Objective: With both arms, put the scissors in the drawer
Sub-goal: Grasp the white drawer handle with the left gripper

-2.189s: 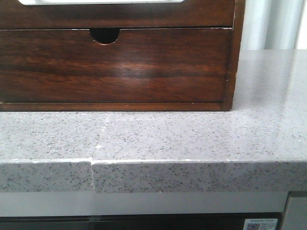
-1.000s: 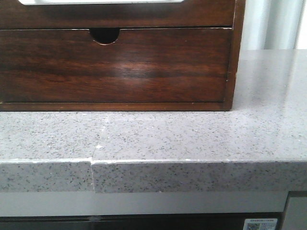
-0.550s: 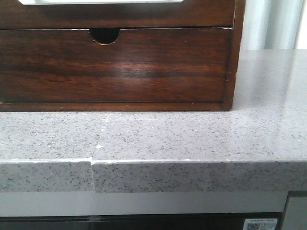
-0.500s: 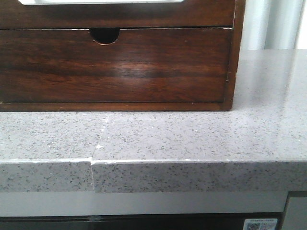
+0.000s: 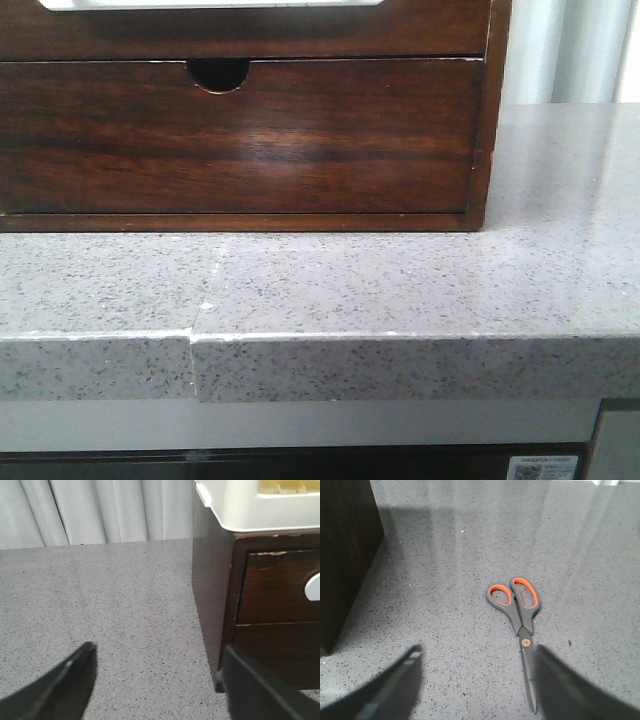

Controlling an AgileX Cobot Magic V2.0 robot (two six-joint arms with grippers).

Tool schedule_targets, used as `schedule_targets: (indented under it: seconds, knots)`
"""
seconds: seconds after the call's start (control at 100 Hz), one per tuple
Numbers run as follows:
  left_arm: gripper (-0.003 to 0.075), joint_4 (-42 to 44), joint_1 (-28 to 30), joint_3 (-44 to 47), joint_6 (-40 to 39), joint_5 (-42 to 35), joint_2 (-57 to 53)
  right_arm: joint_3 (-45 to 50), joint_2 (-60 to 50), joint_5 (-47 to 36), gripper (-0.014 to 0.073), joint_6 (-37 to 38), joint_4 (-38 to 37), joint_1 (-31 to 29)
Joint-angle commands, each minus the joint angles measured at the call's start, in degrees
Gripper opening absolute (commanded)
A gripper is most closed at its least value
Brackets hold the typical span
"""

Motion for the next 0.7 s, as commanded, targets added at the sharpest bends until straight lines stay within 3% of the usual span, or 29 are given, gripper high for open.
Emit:
schedule_targets:
  seconds: [0.0, 0.21, 0.34, 0.58, 0.69]
  knots:
    - [0.0564, -0.62, 0.11, -1.98, -0.11, -4.02, 0.59, -2.11, 0.6, -3.68, 0.0667, -0.42, -0.93, 0.09]
    - [0.0564, -0.82, 0.11, -1.98, -0.11, -3.47, 0.59, -2.11, 0.6, -3.68, 0.0669, -0.42, -0.93, 0.09]
    - [0.0564, -5.46, 0.11, -1.74, -0.11, -4.4, 0.59, -2.11, 0.6, -3.68, 0.0669, -0.42, -0.93, 0.09]
    - [0.0564, -33.43, 0.11, -1.35, -0.11, -4.71, 0.59, -2.11, 0.6, -3.79, 0.0669, -0.42, -0.7, 0.09]
    - [0.0564, -41.68, 0.11, -0.24, -0.11, -5.19, 0.59, -2.11, 0.6, -3.79, 0.0669, -0.42, -0.7, 0.09]
